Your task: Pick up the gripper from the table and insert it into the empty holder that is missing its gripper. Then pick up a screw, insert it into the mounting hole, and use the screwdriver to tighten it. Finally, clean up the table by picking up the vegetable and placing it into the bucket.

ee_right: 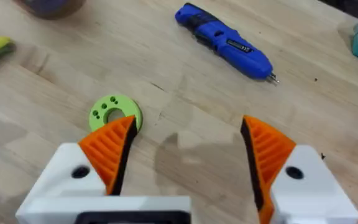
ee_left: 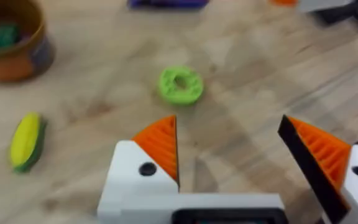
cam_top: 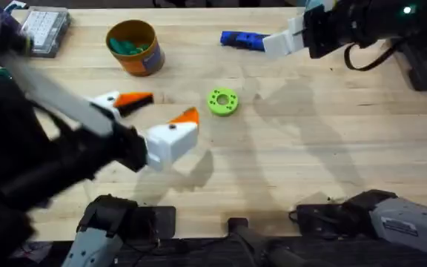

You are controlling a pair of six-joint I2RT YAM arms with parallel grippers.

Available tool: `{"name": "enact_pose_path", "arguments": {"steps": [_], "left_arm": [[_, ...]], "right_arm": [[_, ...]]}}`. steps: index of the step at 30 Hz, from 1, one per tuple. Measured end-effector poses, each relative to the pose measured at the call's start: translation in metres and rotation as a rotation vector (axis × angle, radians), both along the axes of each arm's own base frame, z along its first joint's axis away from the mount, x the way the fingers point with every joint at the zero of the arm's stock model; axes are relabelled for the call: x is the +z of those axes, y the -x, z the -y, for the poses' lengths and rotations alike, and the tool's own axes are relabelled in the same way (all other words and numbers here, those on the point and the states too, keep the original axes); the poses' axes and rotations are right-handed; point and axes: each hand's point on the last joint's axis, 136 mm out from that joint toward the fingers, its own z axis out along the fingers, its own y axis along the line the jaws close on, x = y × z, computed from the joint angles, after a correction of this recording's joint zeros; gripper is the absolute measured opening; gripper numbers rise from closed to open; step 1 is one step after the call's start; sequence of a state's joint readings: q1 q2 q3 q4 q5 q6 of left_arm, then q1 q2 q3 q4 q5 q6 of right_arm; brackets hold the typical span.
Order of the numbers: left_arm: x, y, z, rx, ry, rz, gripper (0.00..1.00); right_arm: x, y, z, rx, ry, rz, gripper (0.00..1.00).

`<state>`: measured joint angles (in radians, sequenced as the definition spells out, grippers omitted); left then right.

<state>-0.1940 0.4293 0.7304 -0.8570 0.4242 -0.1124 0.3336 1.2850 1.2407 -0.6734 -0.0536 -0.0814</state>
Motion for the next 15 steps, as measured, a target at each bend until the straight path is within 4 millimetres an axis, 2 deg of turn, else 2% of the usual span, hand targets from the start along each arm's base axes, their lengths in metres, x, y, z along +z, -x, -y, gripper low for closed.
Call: {"name": "enact_pose_path", "arguments": {"steps": [5, 11, 15], "left_arm": [[0.007, -0.021, -0.020, 0.096, -0.161, -0.210, 0.986], [0.022, -0.064, -0.034, 0.178, -0.275, -0.268, 0.986], [0.018, -0.083, -0.041, 0.192, -0.356, -0.267, 0.986]], "right_arm": [[-0.005, 0.005, 0.002, 0.000, 0.010, -0.028, 0.997], [-0.009, 0.009, 0.003, 0.000, 0.017, -0.050, 0.995], [-0.009, 0.010, 0.004, 0.000, 0.019, -0.054, 0.995]]}}
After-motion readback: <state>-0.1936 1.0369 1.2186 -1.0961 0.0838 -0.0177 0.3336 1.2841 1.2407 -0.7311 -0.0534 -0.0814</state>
